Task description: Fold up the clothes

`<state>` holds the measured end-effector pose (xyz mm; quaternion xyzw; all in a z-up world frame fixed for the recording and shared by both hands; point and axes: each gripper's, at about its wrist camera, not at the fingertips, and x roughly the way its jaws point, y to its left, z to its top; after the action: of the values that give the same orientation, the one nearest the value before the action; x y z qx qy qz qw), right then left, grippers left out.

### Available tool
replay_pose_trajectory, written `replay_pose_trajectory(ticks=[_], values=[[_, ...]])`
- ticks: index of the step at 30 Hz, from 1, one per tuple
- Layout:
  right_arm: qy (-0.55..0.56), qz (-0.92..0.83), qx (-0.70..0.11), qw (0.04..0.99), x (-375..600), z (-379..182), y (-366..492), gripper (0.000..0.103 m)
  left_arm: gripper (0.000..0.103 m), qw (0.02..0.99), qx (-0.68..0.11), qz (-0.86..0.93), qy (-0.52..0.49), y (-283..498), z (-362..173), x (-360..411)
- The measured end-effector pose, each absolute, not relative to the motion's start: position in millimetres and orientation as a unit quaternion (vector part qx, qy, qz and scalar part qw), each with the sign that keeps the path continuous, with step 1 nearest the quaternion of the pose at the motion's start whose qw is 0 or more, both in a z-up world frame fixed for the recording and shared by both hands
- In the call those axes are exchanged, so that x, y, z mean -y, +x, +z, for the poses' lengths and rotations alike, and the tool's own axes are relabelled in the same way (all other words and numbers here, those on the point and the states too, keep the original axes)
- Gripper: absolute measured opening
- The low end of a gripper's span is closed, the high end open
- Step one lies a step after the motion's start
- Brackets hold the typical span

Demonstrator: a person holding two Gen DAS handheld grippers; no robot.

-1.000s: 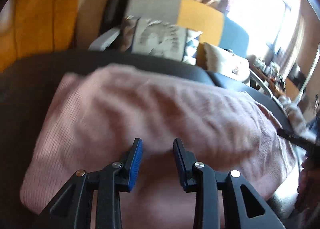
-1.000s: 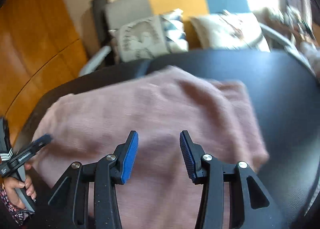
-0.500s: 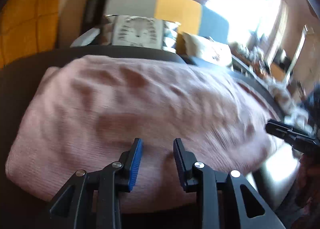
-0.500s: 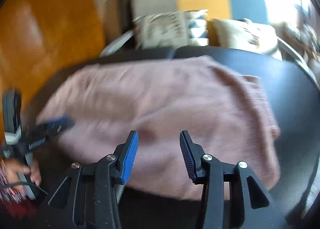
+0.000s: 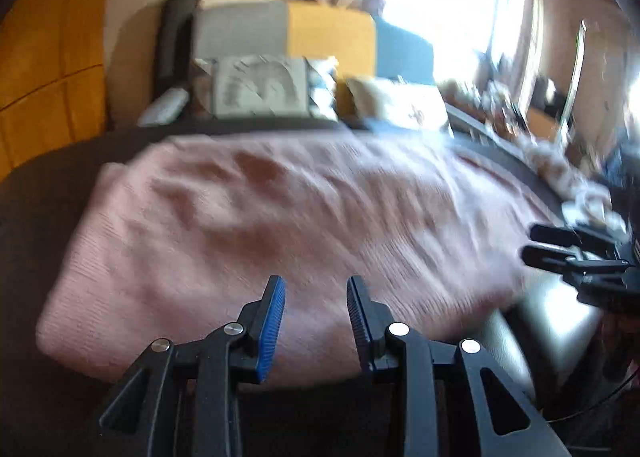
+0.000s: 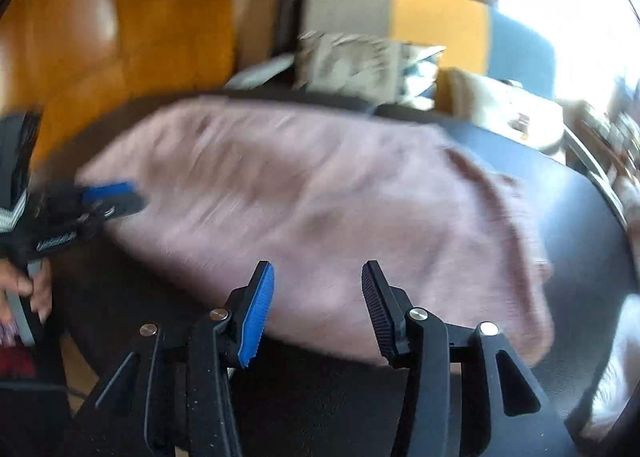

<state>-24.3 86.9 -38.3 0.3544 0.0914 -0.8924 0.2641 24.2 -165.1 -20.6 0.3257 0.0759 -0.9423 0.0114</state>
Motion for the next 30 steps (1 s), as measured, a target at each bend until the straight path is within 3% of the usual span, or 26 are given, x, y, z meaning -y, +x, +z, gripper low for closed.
replay_pose_trajectory(ticks=[8,15,18,26,30], values=[[0.401,-0.905,-0.021,0.141,-174.4,-64.8,-48.1,0.049,0.032,0.116,-0.128,-0.924,0.340,21.4,-33.8,241.7],[0.361,-0.917,0.035,0.165,-173.2,-33.3,-61.4,0.050,0.031,0.134,-0.137,-0.919,0.346,17.7,-34.5,259.6],[0.359,-0.918,0.009,0.167,-155.3,-23.7,-93.3,0.050,0.031,0.130,-0.135,-0.921,0.341,5.4,-28.6,258.4],[0.420,-0.891,0.025,0.172,-154.0,-54.3,-170.4,0.050,0.032,0.133,-0.095,-0.902,0.400,-49.6,-43.6,262.9],[0.400,-0.898,0.052,0.178,-152.4,-37.2,-173.9,0.050,0.032,0.122,-0.127,-0.907,0.383,-51.6,-29.3,270.0]])
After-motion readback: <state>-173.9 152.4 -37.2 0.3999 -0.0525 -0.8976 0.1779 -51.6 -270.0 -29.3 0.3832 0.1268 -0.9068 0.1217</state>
